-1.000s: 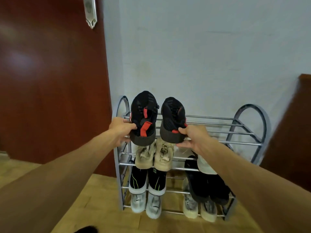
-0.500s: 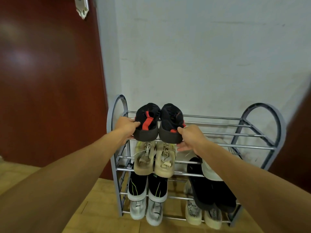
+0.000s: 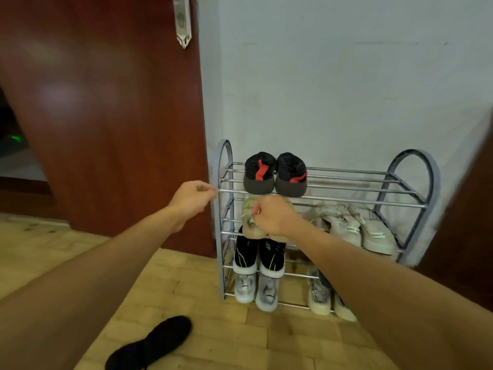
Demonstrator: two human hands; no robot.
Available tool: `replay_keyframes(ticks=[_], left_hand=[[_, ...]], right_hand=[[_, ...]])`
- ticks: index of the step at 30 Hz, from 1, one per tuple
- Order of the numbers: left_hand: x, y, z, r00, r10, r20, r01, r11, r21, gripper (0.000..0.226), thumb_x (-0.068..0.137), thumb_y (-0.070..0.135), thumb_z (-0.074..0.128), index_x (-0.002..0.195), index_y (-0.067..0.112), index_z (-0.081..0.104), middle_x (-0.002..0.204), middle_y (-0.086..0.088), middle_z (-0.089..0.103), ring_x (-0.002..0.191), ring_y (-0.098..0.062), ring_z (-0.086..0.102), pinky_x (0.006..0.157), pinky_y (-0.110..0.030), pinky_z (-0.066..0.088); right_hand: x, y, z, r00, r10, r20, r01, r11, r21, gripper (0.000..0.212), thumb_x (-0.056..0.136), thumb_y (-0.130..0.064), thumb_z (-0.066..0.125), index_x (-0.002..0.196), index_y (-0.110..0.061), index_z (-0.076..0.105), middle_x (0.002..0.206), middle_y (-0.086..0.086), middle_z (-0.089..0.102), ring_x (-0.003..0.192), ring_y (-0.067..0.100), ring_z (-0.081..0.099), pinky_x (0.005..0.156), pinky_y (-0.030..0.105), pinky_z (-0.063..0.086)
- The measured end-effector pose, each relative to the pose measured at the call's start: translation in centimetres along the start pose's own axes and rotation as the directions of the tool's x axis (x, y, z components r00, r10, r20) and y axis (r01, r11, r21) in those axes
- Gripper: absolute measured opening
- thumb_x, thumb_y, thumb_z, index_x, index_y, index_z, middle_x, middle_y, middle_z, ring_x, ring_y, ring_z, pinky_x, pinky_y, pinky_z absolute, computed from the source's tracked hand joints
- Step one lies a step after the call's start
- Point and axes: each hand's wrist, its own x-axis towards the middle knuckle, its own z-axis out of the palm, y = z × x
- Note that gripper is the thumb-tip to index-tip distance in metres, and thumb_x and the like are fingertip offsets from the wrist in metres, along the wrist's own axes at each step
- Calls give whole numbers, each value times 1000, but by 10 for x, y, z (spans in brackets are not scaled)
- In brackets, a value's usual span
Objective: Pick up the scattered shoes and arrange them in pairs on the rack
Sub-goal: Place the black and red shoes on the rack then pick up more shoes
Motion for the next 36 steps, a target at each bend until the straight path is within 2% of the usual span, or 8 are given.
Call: replay_keyframes(ticks=[7,10,14,18,23,28,32,36], left_hand=[[-25,-121,-46,976,-179,126,149,965,215,25,91,18,58,114,12,64,110,-4,62,91,-16,58,70,-23,45],[-20,-191,-57,909,-348,229,243,889,389,37,91,25,57,127,13,58,128,-2,53,118,-20,51,85,-21,39],[-8,-290,-56,820,-524,230,394,809,436,42,90,29,59,129,16,54,138,-6,48,126,-22,46,98,-23,40],[-3,-383,-36,758,-628,175,489,725,485,49,90,26,56,137,17,45,141,-8,43,125,-23,46,92,-23,39],[-20,-471,-12,779,-614,126,250,489,836,78,82,42,63,147,23,25,147,-9,30,134,-31,34,112,-45,30],[-34,-529,6,855,-512,79,116,338,934,102,73,41,74,150,16,13,152,-12,23,140,-33,25,118,-50,17],[-28,-533,9,896,-442,48,135,372,918,88,72,40,76,142,18,28,135,-10,42,118,-29,46,99,-43,45],[-31,-505,13,800,-593,89,350,582,734,76,60,41,83,127,25,52,115,-2,58,104,-23,56,87,-35,51]], right_hand=[[12,-62,111,926,-66,372,112,988,-104,13,86,-11,46,78,-7,56,83,12,58,78,28,57,63,36,48],[28,-74,171,889,-57,455,113,989,-98,20,90,-14,45,73,-9,54,76,8,51,83,28,57,58,27,42],[49,-76,252,831,-41,555,101,992,-79,20,92,-15,46,103,-8,61,106,9,61,97,26,62,80,34,52],[62,-58,325,774,-15,633,70,996,-62,10,88,-11,42,87,-13,52,96,5,54,82,22,52,57,27,40],[60,-22,391,726,50,686,-34,999,-37,27,91,-17,43,113,-14,59,119,7,58,105,25,58,90,37,51],[43,14,428,653,79,753,-104,994,-14,33,93,-17,48,125,-12,56,124,7,60,113,23,57,90,31,48],[38,28,428,579,101,809,-107,993,-48,32,94,-19,46,122,-11,59,121,8,62,110,23,59,95,36,50],[39,24,404,584,75,808,-60,997,-49,31,94,-22,47,120,-14,61,120,6,63,110,22,58,92,33,48]])
